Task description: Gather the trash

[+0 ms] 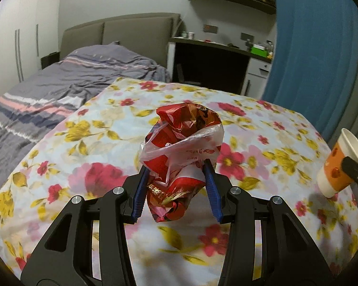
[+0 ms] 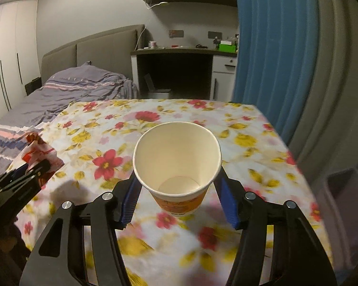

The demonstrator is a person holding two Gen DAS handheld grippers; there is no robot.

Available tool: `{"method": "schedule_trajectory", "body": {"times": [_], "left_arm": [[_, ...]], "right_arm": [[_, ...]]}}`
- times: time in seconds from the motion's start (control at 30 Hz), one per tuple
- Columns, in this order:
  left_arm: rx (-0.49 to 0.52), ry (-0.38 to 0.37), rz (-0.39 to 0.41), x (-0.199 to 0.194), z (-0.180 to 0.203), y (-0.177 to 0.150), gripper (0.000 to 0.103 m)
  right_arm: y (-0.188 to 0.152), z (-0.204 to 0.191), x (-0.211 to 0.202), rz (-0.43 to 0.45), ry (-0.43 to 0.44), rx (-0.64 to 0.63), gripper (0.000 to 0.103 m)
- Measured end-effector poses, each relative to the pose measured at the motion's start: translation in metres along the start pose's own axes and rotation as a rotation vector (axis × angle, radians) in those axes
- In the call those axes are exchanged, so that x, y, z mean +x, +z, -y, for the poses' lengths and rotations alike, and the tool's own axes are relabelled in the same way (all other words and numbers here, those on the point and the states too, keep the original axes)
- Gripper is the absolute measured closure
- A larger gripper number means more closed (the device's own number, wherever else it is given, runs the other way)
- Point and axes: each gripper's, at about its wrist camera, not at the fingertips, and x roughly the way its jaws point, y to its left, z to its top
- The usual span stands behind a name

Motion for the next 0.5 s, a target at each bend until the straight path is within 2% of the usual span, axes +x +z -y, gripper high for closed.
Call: {"method": "schedule_trajectory", "body": {"times": [0.3, 0.5], "left_arm": [[0.061, -0.147, -0.001, -0.043, 0.039, -0.005, 0.06], [0.152, -0.262, 0.037, -0.081, 0.089, -0.003, 0.06]], "right_arm": [[-0.025, 0.053, -0.049, 0.007, -0.084, -0.025, 0.044], [-0.038, 0.088, -0.076, 0.028, -0.133, -0.003, 0.044]]}}
